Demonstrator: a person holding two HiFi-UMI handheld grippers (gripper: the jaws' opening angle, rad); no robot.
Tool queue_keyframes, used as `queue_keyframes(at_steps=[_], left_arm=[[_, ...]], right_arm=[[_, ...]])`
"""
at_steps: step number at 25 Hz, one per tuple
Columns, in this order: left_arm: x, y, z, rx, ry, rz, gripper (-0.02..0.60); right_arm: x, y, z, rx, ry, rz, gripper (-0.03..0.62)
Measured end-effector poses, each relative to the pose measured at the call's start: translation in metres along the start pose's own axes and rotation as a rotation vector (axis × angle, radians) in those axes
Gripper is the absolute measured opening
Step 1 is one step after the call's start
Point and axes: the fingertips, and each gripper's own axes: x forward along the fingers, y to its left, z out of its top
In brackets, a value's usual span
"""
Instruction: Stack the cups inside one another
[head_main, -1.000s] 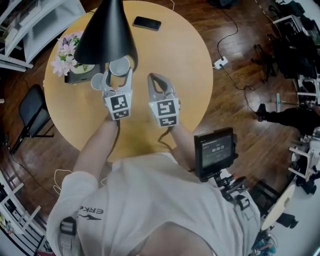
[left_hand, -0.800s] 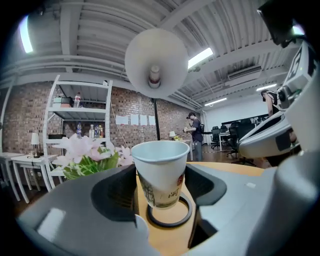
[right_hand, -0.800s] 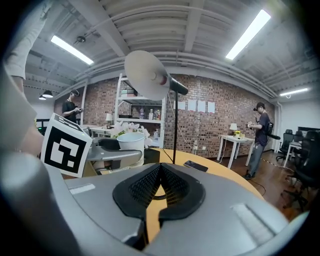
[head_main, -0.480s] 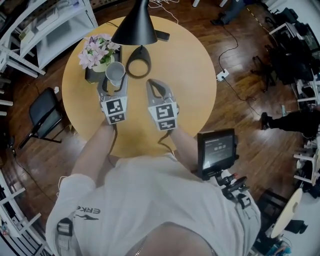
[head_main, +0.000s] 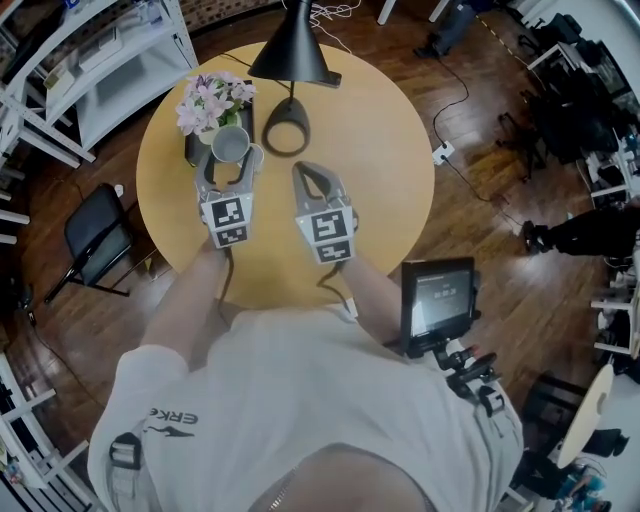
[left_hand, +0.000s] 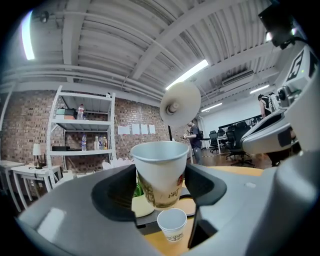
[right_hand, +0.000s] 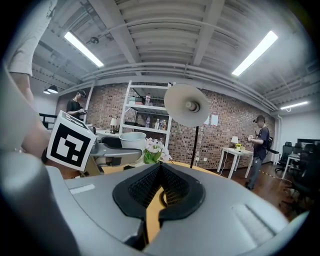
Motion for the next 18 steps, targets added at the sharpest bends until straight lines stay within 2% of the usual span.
queue_keyframes(at_steps=[7,18], left_arm=[[0.007,0.003,-0.005,-0.009,0.008,-0.011,0.305],[0.033,-0.002,-0.046,-0.034,0.105,-0.023,0.305]], right_arm=[[0.003,0.000,0.003,-0.005,0.001,-0.012,0.015],[0.025,-0.014,-0.014,0.017,0.050,-0.015,0.014]])
